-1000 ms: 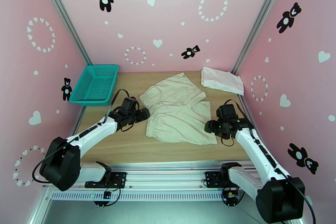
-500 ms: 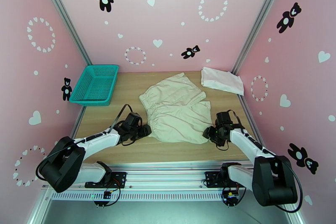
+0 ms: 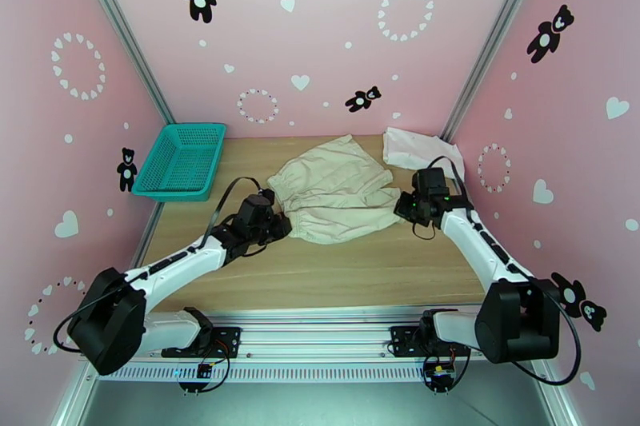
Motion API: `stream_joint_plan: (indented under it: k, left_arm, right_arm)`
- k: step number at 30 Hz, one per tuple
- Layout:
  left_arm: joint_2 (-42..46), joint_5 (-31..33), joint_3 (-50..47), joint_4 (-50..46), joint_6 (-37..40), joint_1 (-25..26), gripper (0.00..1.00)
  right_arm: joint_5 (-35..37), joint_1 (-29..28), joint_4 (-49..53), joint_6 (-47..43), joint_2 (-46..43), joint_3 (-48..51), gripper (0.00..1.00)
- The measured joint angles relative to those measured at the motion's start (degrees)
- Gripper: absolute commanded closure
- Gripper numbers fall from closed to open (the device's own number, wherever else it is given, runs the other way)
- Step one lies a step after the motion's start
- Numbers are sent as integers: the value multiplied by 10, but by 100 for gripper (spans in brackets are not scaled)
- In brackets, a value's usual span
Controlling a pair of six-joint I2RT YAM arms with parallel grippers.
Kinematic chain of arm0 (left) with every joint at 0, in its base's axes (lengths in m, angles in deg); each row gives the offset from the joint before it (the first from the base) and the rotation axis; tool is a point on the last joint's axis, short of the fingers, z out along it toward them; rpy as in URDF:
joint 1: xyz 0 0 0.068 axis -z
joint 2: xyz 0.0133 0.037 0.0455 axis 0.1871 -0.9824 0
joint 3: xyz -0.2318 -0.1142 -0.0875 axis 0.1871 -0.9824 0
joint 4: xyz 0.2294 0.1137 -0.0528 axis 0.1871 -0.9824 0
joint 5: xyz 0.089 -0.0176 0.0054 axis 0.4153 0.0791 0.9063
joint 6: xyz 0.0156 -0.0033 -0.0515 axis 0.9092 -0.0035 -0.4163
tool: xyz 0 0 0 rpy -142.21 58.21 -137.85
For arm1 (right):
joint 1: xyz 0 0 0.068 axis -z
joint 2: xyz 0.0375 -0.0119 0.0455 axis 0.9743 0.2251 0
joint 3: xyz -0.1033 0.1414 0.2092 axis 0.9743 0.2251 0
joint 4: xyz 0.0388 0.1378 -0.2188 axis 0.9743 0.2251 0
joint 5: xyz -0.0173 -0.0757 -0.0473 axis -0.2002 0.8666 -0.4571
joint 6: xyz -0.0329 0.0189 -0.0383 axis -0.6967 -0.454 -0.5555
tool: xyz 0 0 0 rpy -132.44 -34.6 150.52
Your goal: Fold and stack the mixed laundry pile
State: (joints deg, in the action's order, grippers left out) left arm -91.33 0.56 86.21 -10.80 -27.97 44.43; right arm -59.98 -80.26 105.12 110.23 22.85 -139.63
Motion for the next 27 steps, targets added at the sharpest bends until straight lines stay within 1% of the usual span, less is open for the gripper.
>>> stream_joint_plan:
  k: [2, 3, 4, 5, 6, 7, 8, 9, 10, 12, 15, 18, 20, 22, 27]
  left_arm:
    - [20, 5, 0, -23, 2, 0, 100]
    - [31, 7, -2, -34, 2, 0, 100]
    - [40, 9, -6, -40, 2, 0, 100]
    - [51, 9, -12, -49, 2, 0, 100]
    - [62, 9, -19, -60, 2, 0, 100]
    - [71, 9, -26, -70, 2, 0, 93]
    - [78, 9, -33, -80, 2, 0, 71]
    - [82, 9, -39, -93, 3, 0, 49]
    - [83, 9, -42, -104, 3, 0, 42]
    - [83, 9, -46, -129, 3, 0, 36]
    - [87, 9, -47, -164, 2, 0, 34]
    - [90, 12, -47, -195, 2, 0, 29]
    - [90, 10, -52, -205, 0, 0, 27]
    - [90, 6, -63, -207, -1, 0, 25]
    - [70, -18, -108, -183, -10, 0, 24]
  right_arm:
    - [3, 0, 16, -7, -6, -5, 88]
    - [6, 0, 32, -9, -12, -2, 82]
    - [9, 0, 44, -8, -20, 8, 70]
    - [17, 0, 60, -8, -31, 22, 56]
    - [26, 0, 77, -11, -46, 40, 47]
    - [33, 0, 90, -11, -59, 56, 41]
    - [40, 0, 111, -7, -76, 76, 36]
    - [46, 0, 128, -2, -95, 95, 33]
    - [49, 0, 143, 1, -111, 109, 32]
    - [51, 0, 173, 6, -141, 127, 30]
    - [52, 0, 194, 13, -170, 130, 29]
    - [38, 0, 200, 20, -174, 132, 27]
    - [24, -3, 197, 27, -174, 144, 26]
    - [6, -10, 188, 35, -173, 166, 26]
    - [-48, -19, 139, 62, -160, 258, 26]
